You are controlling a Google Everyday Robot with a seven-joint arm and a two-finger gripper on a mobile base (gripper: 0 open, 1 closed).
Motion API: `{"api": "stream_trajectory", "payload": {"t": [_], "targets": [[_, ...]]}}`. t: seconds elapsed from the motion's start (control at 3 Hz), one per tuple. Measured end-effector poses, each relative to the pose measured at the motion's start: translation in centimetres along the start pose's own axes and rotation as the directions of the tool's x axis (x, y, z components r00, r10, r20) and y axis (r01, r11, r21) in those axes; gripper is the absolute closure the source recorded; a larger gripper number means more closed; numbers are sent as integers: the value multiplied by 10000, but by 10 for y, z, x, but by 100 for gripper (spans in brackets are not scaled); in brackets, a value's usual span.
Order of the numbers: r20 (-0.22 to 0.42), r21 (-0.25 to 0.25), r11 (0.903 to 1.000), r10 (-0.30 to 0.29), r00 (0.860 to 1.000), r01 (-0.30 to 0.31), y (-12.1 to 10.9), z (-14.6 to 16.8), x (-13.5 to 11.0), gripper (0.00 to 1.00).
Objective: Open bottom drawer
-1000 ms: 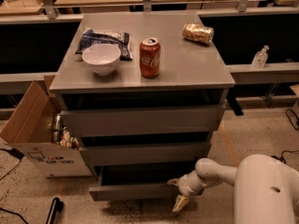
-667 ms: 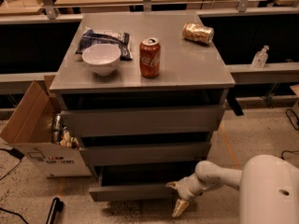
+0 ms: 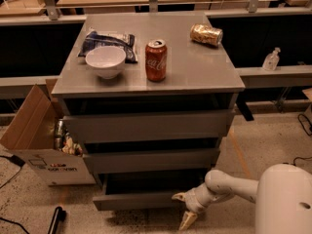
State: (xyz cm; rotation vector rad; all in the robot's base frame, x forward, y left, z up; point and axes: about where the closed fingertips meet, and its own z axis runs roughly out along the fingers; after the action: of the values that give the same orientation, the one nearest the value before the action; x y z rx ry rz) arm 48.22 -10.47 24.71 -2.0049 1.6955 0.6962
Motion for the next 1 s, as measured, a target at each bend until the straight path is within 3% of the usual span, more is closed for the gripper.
{"api": "stream_trajectory", "payload": {"t": [0.67, 1.0], "targets": [[-181, 412, 9991, 46, 9998, -38, -22, -9, 12, 0], [-356, 372, 9990, 277, 9990, -264, -42, -1, 30, 0]]}}
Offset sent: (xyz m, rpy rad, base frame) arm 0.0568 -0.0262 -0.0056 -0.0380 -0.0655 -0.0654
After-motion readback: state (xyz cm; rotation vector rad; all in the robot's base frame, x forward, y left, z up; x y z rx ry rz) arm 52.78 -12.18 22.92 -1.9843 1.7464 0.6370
